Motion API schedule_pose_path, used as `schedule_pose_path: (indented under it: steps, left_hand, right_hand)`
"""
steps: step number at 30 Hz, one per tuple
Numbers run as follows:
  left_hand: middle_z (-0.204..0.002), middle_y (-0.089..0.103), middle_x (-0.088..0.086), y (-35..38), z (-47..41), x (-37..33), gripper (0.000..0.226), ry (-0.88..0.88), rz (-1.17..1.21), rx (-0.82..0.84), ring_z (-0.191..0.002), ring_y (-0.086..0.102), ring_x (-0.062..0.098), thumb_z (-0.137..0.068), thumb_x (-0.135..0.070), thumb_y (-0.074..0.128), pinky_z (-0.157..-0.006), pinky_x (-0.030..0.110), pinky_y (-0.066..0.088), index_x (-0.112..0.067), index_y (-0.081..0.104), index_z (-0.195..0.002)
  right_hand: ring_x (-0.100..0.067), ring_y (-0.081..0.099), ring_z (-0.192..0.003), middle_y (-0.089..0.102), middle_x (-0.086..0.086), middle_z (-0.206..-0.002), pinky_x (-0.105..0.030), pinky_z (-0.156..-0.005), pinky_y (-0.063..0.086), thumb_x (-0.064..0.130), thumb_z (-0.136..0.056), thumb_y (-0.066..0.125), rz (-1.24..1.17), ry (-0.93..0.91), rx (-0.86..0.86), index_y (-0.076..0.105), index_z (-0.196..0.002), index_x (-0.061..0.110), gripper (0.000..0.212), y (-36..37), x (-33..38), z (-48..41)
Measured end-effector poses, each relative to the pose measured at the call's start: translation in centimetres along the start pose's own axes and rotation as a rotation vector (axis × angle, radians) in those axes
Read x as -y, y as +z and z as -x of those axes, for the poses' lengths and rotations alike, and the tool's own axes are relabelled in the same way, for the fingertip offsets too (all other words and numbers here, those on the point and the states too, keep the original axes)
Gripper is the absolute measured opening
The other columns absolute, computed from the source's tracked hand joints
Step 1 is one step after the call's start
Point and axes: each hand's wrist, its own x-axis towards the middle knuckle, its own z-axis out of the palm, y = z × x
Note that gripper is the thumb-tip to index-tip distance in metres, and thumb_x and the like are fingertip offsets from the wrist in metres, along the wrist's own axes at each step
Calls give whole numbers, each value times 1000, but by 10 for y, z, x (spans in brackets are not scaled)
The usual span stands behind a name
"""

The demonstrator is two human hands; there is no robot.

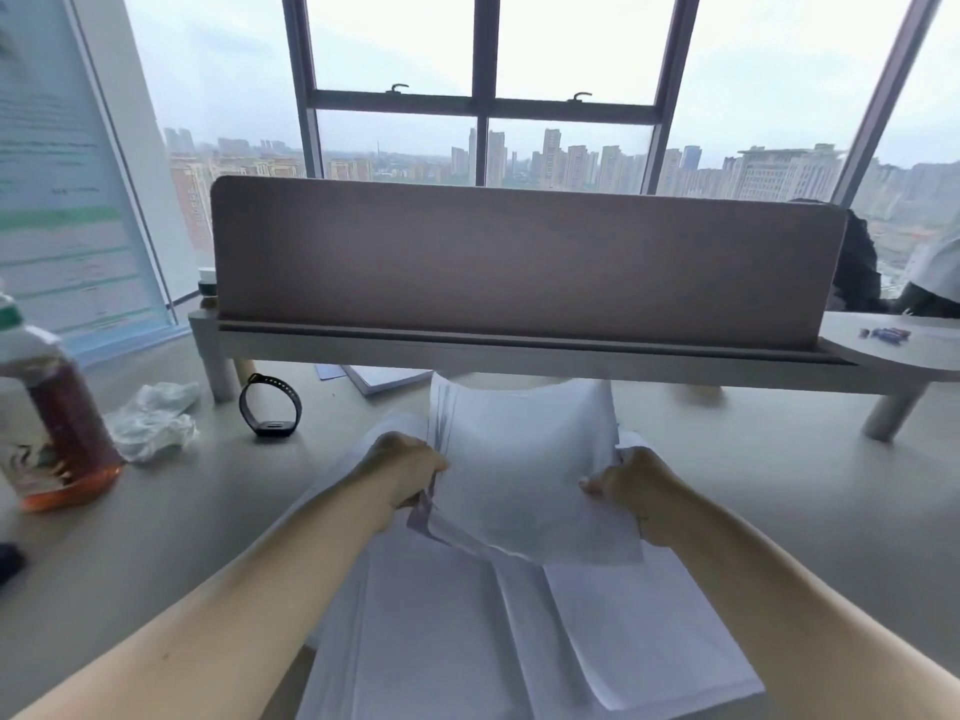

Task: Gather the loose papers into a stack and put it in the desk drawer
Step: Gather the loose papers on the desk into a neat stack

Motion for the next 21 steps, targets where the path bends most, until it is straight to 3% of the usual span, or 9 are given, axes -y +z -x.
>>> schedule_pose_path:
  steps: [4,6,8,10,12,14,16,19,21]
  left_hand:
    - [-83,59,6,0,35,1,14,72,25,25,-69,48,22,-87,-21,73,-62,25,37,-7,76,-85]
    - [-95,64,3,8,57,3,18,45,120,115,-84,56,21,-91,-30,72,-76,30,45,-14,76,-87]
    - [-110,66,-1,21,80,10,26,-22,165,213,-100,59,19,-93,-40,69,-87,34,47,-18,77,-103]
    - [-102,64,0,37,93,17,38,-54,169,182,-90,54,20,-84,-44,72,-83,33,41,-15,76,-108]
    - [-80,54,4,47,103,17,30,-78,278,88,-73,46,22,-77,-35,74,-79,33,35,-9,72,-91]
    - [-77,52,7,54,108,12,13,-158,439,67,-71,50,24,-87,-20,72,-77,35,41,-8,68,-91]
    - [-81,60,11,60,107,8,10,-215,501,87,-75,59,27,-91,-12,69,-75,37,48,-6,67,-99]
    - [-78,58,11,64,100,7,12,-224,391,69,-67,55,23,-89,-13,73,-62,30,44,-5,65,-94]
    - [-86,60,11,69,95,9,26,-193,233,114,-73,57,22,-88,-18,74,-63,28,47,-1,64,-105]
  right_hand:
    - [-42,76,-98,77,-27,-106,-51,-85,61,-9,-85,67,-10,-52,-24,72,-105,1,22,-41,-5,25]
    - [-36,77,-86,80,-24,-105,-44,-80,62,-6,-88,68,-32,-36,-11,73,-111,0,24,-82,-14,37]
    - [-29,78,-74,82,-19,-102,-36,-70,64,-4,-90,68,-21,-34,32,73,-112,6,25,-125,-30,51]
    - [-29,80,-71,84,-16,-99,-37,-67,66,-4,-90,68,-20,-10,42,72,-112,10,27,-159,-48,64]
    - [-33,80,-77,83,-16,-100,-44,-80,65,-5,-89,69,16,10,24,72,-112,11,28,-176,-65,74]
    - [-33,80,-83,84,-14,-99,-45,-86,62,-4,-86,74,62,28,36,73,-111,10,28,-180,-78,80]
    - [-28,81,-78,85,-8,-90,-40,-78,65,-3,-78,81,114,13,62,75,-110,6,34,-175,-82,81]
    - [-36,81,-89,84,-14,-95,-53,-91,61,3,-67,82,136,-8,88,77,-107,1,41,-162,-78,78]
    - [-41,79,-92,83,-19,-98,-60,-94,58,6,-60,79,138,2,134,78,-105,-2,45,-152,-74,76]
